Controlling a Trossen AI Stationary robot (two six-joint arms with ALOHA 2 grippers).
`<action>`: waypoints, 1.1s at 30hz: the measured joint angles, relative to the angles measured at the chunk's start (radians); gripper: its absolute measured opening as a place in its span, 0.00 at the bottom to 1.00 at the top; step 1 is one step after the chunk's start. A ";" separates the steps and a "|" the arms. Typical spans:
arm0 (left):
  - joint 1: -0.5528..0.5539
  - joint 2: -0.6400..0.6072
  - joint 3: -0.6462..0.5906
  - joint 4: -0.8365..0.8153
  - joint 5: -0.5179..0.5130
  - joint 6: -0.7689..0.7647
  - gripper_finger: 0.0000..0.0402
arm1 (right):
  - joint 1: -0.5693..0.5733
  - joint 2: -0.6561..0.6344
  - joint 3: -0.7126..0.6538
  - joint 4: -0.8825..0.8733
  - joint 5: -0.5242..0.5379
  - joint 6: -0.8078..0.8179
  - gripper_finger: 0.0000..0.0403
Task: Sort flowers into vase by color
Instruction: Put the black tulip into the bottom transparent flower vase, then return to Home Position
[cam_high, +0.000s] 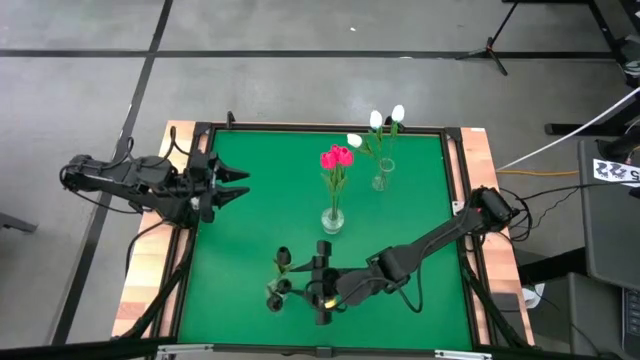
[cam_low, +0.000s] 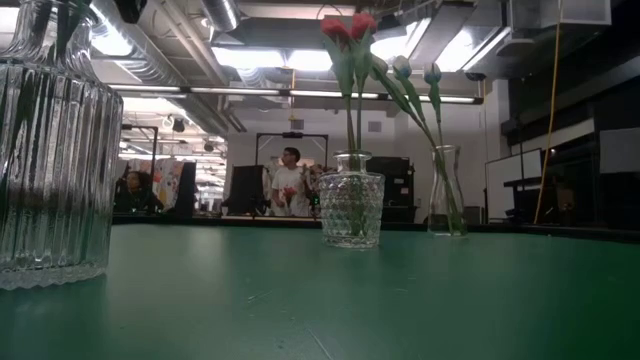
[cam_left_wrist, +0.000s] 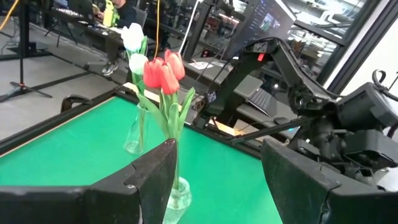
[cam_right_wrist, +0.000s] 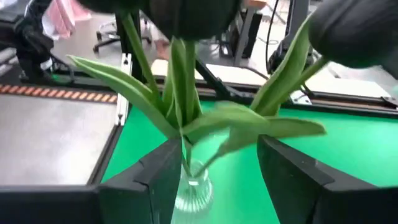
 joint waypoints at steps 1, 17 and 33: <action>0.000 -0.003 0.000 -0.003 0.000 0.000 0.57 | 0.000 -0.007 0.000 -0.021 -0.004 0.001 0.52; 0.000 -0.098 0.000 -0.122 -0.034 -0.042 0.57 | 0.002 -0.226 0.000 -0.396 -0.011 -0.010 0.52; 0.000 -0.219 0.000 -0.087 -0.027 -0.105 0.57 | 0.002 -0.618 0.001 -0.514 0.137 -0.318 0.52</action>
